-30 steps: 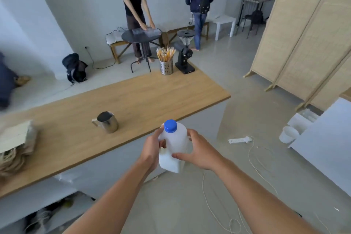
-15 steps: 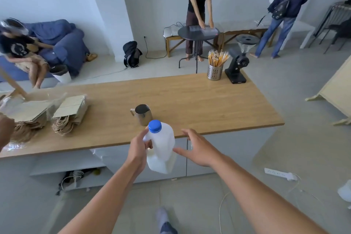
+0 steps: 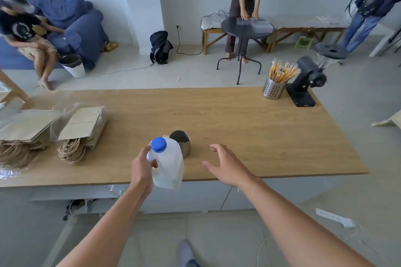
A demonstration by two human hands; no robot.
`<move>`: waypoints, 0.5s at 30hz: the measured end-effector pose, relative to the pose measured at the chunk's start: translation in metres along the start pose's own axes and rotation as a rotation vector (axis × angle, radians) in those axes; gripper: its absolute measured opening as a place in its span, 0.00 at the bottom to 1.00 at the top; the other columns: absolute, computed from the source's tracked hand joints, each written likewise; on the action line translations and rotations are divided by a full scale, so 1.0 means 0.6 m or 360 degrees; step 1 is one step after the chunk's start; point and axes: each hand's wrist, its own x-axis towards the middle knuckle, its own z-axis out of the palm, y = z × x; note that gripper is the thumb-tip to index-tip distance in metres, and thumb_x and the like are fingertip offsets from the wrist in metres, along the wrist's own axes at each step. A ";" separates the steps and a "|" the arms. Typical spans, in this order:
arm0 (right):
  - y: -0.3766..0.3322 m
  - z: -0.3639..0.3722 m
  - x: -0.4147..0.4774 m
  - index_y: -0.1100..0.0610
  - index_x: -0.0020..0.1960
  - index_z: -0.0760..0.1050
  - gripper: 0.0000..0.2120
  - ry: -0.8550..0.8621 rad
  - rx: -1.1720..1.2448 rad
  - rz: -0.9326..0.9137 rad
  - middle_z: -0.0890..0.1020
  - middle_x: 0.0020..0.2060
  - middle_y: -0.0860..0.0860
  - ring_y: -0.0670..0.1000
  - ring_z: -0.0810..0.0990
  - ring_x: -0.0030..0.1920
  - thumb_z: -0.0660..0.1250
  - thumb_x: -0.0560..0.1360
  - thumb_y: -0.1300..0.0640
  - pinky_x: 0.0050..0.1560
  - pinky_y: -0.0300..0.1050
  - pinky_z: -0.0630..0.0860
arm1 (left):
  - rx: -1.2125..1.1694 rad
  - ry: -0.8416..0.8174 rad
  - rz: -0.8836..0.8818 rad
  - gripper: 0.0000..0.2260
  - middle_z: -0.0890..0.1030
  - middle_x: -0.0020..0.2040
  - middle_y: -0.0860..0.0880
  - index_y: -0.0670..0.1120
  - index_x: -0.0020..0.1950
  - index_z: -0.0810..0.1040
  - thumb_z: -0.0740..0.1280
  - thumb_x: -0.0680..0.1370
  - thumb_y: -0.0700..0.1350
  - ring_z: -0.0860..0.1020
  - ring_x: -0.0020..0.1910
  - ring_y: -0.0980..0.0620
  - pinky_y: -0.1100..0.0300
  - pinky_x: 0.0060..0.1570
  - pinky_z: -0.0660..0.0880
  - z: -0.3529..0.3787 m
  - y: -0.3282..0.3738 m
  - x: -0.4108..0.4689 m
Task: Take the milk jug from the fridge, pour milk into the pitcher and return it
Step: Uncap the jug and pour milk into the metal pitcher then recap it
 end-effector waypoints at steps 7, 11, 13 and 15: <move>-0.045 0.049 0.135 0.52 0.84 0.61 0.36 0.0000 -0.0095 0.0037 0.68 0.80 0.48 0.50 0.67 0.79 0.69 0.83 0.38 0.75 0.50 0.71 | -0.0027 0.0074 0.0003 0.14 0.76 0.42 0.47 0.53 0.42 0.85 0.65 0.75 0.59 0.67 0.39 0.46 0.49 0.47 0.64 -0.030 0.018 0.105; -0.063 0.076 0.194 0.53 0.84 0.61 0.38 -0.0034 -0.0156 0.0055 0.68 0.80 0.50 0.52 0.66 0.80 0.71 0.82 0.40 0.75 0.51 0.70 | 0.0059 0.0076 0.0019 0.13 0.76 0.42 0.46 0.54 0.46 0.85 0.63 0.80 0.56 0.67 0.42 0.44 0.49 0.48 0.64 -0.043 0.020 0.143; -0.070 0.089 0.220 0.53 0.84 0.61 0.38 -0.0049 -0.0197 0.0057 0.68 0.80 0.50 0.53 0.67 0.79 0.73 0.81 0.40 0.75 0.53 0.71 | 0.0096 0.0086 0.0054 0.14 0.77 0.45 0.46 0.54 0.50 0.86 0.61 0.84 0.53 0.70 0.42 0.46 0.52 0.47 0.67 -0.044 0.018 0.155; -0.076 0.103 0.242 0.52 0.84 0.61 0.39 -0.0087 -0.0245 0.0060 0.68 0.79 0.51 0.55 0.67 0.78 0.73 0.80 0.41 0.73 0.55 0.72 | 0.0079 0.0087 0.0045 0.14 0.81 0.48 0.47 0.56 0.52 0.87 0.62 0.81 0.56 0.72 0.43 0.46 0.52 0.50 0.69 -0.043 0.020 0.158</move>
